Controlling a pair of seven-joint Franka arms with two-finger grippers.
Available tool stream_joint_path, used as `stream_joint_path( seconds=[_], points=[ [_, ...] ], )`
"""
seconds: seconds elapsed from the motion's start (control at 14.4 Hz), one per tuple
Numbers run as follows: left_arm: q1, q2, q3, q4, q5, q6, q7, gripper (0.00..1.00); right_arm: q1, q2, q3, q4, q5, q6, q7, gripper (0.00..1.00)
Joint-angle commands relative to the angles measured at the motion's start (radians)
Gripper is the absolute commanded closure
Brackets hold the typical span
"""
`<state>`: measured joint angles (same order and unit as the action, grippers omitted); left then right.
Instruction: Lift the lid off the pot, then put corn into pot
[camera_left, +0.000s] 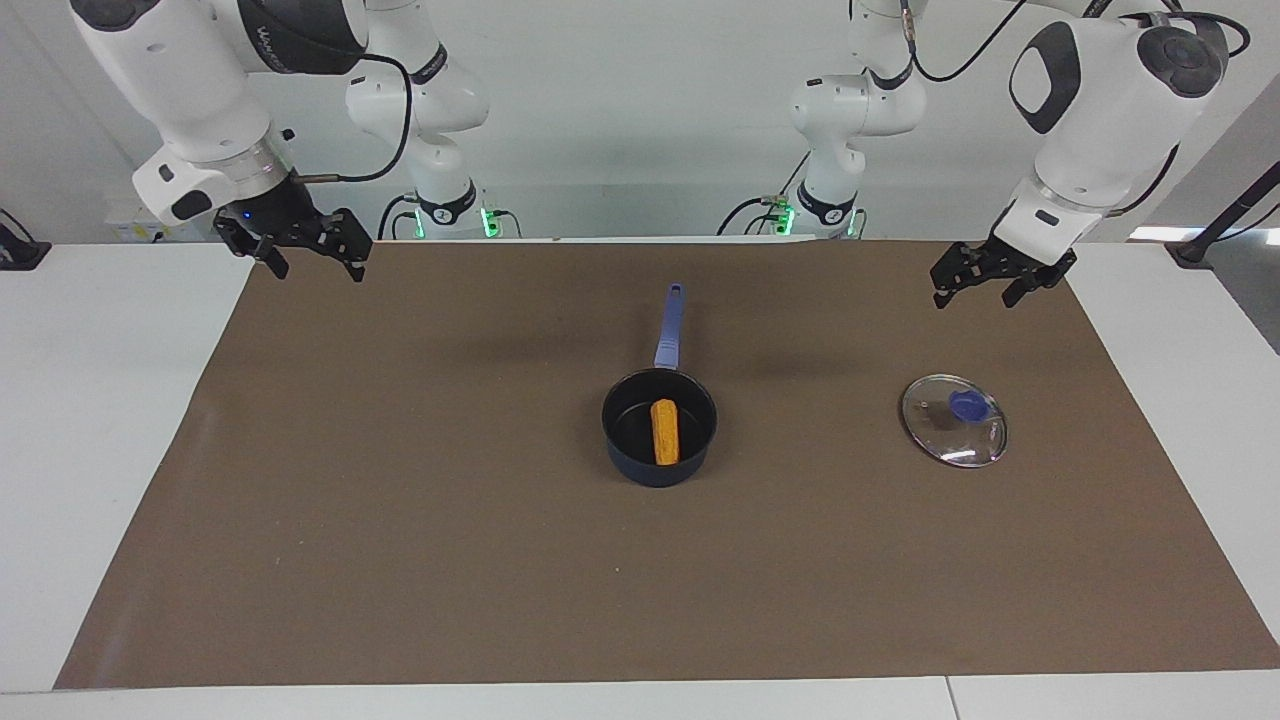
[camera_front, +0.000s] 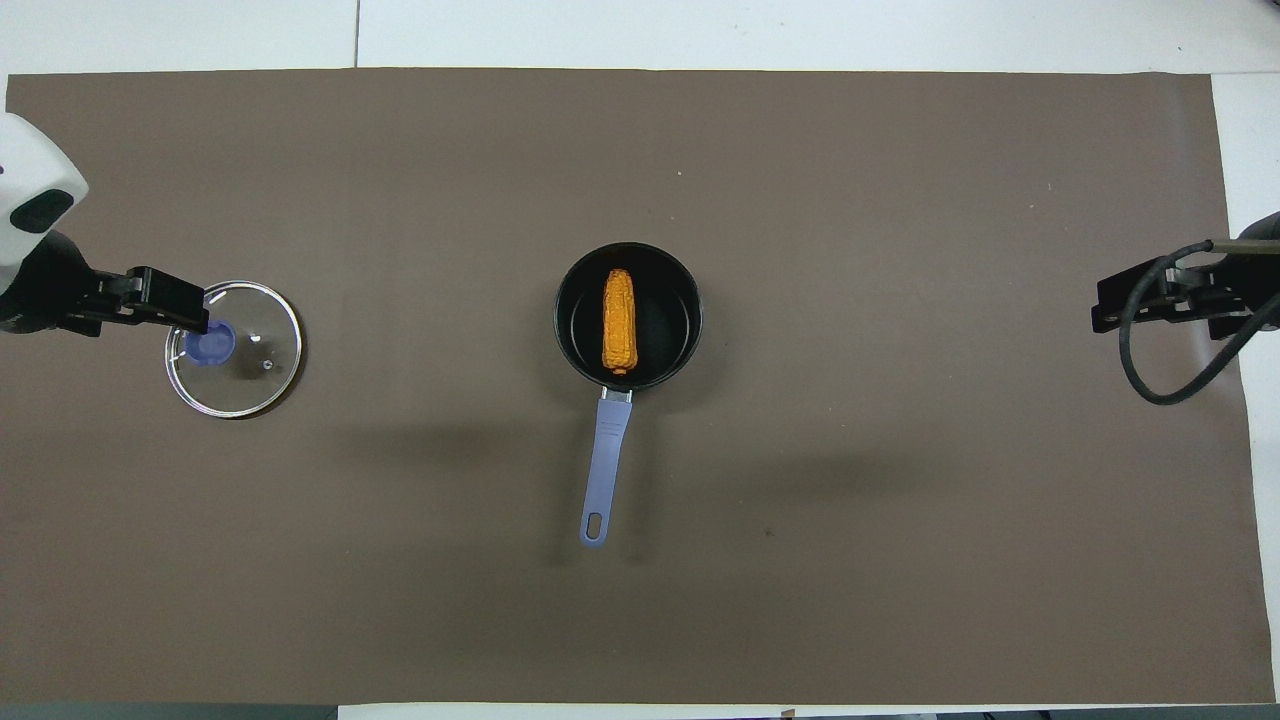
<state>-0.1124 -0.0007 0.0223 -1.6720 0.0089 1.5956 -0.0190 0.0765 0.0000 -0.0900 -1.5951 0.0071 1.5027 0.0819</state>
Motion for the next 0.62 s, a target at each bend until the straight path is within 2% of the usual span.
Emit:
stream_joint_path(
  seconds=[0.0,0.21,0.35,0.56],
  points=[
    [-0.05,-0.018,0.048,0.018,0.033,-0.037,-0.016,0.0,-0.041,-0.012,0.021,-0.003,-0.01,-0.009,-0.03,0.0],
    [-0.044,-0.042,0.045,-0.031,0.004,0.013,-0.032,0.0,-0.035,-0.02,0.012,-0.031,-0.009,0.033,-0.051,0.0],
    [-0.035,-0.036,0.041,-0.014,-0.007,0.003,-0.033,0.0,-0.035,-0.02,-0.022,-0.031,-0.007,0.04,-0.12,0.0],
    [-0.018,-0.038,0.022,-0.005,-0.009,-0.005,-0.032,0.0,-0.035,-0.018,-0.028,-0.028,-0.007,0.036,-0.116,0.0]
  ],
)
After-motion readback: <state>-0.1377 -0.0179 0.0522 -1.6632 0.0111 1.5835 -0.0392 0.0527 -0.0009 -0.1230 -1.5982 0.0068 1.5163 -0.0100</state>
